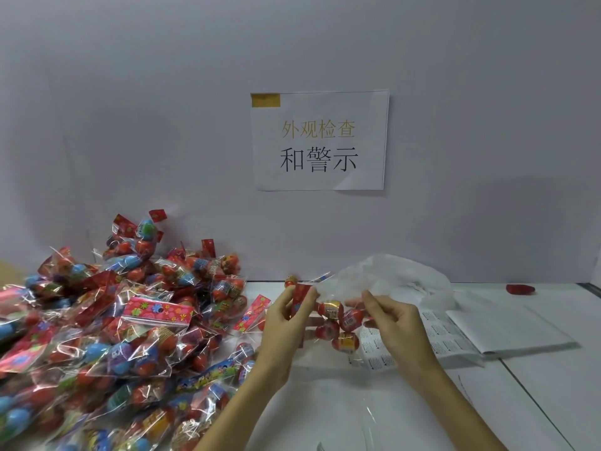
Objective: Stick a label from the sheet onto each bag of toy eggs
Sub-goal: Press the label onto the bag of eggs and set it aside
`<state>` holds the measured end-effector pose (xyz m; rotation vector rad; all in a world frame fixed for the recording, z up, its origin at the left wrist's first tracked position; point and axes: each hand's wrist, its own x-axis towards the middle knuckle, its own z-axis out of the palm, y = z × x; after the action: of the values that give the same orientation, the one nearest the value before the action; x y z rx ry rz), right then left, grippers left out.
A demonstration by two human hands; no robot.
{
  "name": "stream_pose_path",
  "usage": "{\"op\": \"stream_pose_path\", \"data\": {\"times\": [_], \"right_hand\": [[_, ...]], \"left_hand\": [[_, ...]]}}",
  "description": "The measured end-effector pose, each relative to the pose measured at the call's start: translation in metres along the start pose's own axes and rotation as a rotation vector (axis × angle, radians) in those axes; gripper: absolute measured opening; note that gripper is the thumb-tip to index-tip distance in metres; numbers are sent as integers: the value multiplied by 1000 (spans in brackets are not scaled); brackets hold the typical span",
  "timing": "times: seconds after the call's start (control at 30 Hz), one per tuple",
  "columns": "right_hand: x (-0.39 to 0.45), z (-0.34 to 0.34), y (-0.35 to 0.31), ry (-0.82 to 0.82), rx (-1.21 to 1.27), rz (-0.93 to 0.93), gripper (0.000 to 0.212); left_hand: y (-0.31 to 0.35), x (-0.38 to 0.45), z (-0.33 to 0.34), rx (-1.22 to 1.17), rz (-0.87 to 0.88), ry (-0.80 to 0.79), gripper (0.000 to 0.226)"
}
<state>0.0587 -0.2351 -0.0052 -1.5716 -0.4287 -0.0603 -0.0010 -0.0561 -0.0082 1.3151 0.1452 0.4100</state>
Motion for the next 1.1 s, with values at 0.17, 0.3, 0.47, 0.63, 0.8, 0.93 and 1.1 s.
{"op": "stream_pose_path", "data": {"times": [0.17,0.3,0.47,0.63,0.8,0.93,1.1], "right_hand": [[-1,9,-1,153,122,-10,32],[-3,13,-1,5,289,154,47],[-1,9,2,-194,236,183,51],[-1,2,2,-206,126,114,35],[-5,4,-1,-240,17,-6,35],[-4,10,0,-206,50,57,39],[-6,14,0,-299,104,128,35]], "left_hand": [[-1,-3,4,26,46,53,16],[-4,-3,10,-27,41,141,20],[-2,0,4,-101,-52,213,26],[4,5,-2,-25,-18,107,46],[7,0,-6,-12,-35,-46,35],[10,1,-3,-94,-57,17,30],[5,-1,-1,-68,42,220,24]]}}
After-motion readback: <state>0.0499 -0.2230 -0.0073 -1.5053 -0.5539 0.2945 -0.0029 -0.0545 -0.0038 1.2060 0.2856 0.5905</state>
